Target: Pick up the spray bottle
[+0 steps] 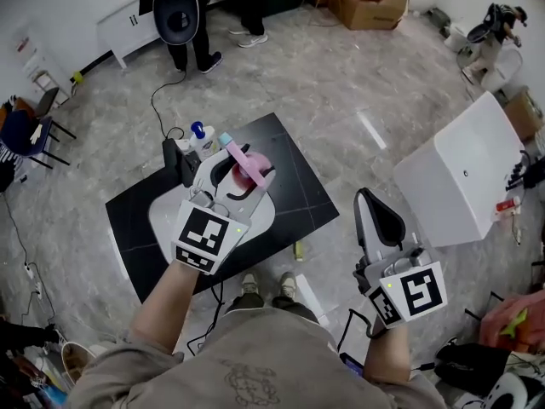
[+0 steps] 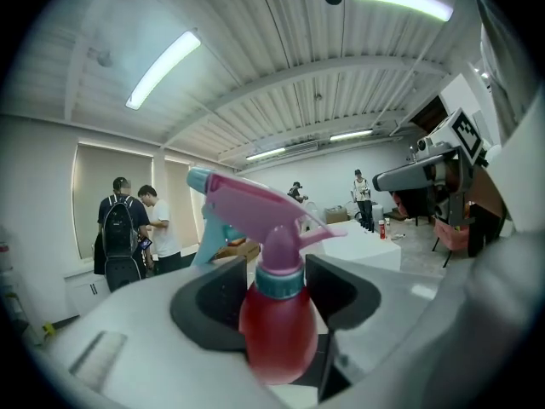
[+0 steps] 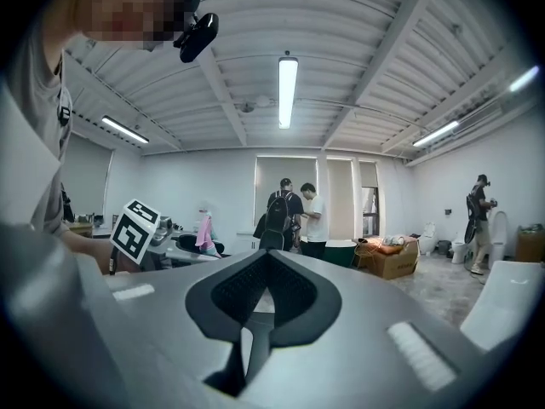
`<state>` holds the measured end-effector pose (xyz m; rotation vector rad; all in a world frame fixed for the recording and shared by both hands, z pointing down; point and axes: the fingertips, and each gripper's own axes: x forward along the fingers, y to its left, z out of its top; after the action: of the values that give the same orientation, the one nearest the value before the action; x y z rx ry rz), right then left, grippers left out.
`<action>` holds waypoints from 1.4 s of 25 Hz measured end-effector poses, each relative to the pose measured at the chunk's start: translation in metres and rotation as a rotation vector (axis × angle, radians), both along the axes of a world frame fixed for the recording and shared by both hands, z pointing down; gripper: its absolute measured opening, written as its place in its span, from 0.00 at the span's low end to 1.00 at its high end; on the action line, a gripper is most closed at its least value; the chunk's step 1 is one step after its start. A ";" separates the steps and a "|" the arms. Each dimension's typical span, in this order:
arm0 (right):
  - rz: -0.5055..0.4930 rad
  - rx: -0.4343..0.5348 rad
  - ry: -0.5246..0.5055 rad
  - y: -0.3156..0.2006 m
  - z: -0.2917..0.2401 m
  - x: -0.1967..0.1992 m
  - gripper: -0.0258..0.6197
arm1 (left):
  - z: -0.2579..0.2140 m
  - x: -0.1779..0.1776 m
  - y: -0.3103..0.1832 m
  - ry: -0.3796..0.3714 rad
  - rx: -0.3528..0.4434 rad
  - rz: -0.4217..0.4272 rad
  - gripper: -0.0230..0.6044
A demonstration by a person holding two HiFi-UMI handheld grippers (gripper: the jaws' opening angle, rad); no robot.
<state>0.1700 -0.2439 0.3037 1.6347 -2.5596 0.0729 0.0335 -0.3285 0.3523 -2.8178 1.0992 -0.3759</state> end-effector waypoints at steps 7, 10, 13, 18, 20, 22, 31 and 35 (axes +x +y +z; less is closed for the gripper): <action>-0.040 -0.004 0.013 0.024 -0.001 -0.010 0.09 | -0.011 -0.027 0.044 0.021 -0.003 -0.036 0.38; -0.060 -0.019 0.021 0.028 0.006 -0.016 0.09 | -0.009 -0.037 0.058 0.019 -0.019 -0.051 0.38; -0.094 -0.038 0.036 0.032 0.014 -0.024 0.09 | -0.004 -0.043 0.071 0.020 -0.039 -0.062 0.38; -0.151 -0.063 0.063 0.038 0.017 -0.051 0.09 | 0.004 -0.066 0.081 0.026 -0.083 -0.082 0.38; -0.168 -0.065 0.061 0.036 0.019 -0.059 0.08 | 0.009 -0.076 0.082 0.026 -0.099 -0.109 0.38; -0.181 -0.067 0.061 0.035 0.021 -0.065 0.08 | 0.014 -0.084 0.083 0.016 -0.104 -0.128 0.38; -0.186 -0.046 0.064 0.031 0.016 -0.068 0.09 | 0.012 -0.093 0.084 -0.005 -0.086 -0.150 0.38; -0.178 -0.046 0.063 0.032 0.016 -0.066 0.09 | 0.010 -0.092 0.084 -0.004 -0.085 -0.142 0.38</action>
<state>0.1036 -0.2119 0.3194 1.3651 -2.6219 0.0644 -0.0585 -0.2449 0.3627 -2.8176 1.3176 -0.4495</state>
